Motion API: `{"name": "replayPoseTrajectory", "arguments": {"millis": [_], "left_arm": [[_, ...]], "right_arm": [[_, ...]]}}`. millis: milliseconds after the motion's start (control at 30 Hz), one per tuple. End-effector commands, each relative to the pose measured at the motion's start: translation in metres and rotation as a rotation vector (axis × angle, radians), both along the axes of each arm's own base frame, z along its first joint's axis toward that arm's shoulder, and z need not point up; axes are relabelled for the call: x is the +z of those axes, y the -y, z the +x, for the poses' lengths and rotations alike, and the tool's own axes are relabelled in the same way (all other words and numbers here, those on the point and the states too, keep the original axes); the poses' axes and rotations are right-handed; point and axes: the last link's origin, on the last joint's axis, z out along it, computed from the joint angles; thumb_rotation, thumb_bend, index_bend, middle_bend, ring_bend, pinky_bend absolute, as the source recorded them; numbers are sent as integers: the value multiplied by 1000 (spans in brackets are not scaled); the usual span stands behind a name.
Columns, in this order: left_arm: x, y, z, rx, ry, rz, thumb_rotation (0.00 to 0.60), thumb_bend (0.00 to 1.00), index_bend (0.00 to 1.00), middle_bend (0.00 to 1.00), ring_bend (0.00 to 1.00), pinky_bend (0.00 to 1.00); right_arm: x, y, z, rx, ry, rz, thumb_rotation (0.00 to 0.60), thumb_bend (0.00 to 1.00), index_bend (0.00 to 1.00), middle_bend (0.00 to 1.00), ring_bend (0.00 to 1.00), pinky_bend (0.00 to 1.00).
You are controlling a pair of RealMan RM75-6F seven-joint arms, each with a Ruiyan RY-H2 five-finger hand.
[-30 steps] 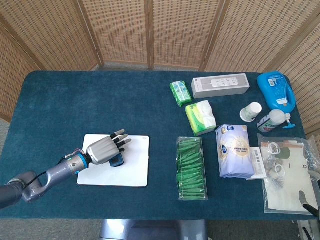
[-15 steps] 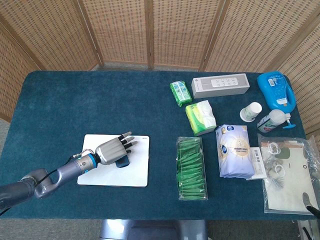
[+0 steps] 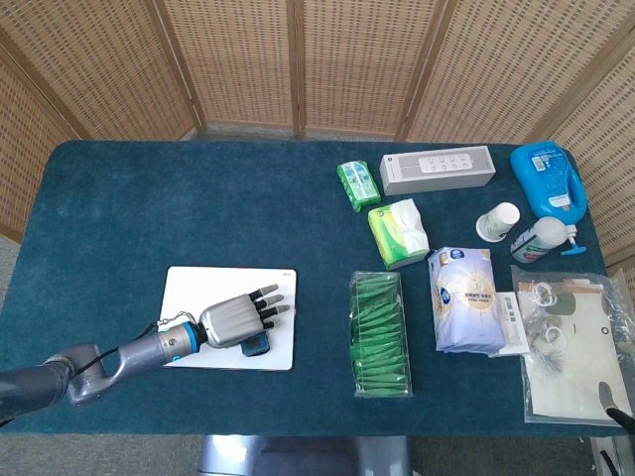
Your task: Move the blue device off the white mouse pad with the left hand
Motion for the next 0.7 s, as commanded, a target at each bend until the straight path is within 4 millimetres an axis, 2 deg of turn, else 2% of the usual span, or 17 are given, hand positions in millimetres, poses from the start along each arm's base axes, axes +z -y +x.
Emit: {"name": "replayPoseTrajectory", "arguments": {"millis": [33, 267, 500, 700], "left_arm": [[1, -1, 0, -1, -1, 6, 600, 344, 686, 133, 0, 0], [10, -14, 0, 17, 21, 61, 600, 344, 686, 133, 0, 0], [31, -30, 4, 48, 77, 141, 600, 344, 684, 133, 0, 0], [43, -33, -2, 70, 85, 173, 600, 343, 682, 133, 0, 0]], "right_arm": [[0, 0, 0, -2, 0, -1, 600, 309, 256, 233, 134, 246], [0, 0, -1, 1, 1, 0, 600, 309, 255, 234, 134, 246], [-1, 1, -1, 4, 5, 3, 600, 309, 256, 234, 133, 246], [-2, 2, -1, 8, 7, 5, 600, 309, 256, 234, 134, 246]]}}
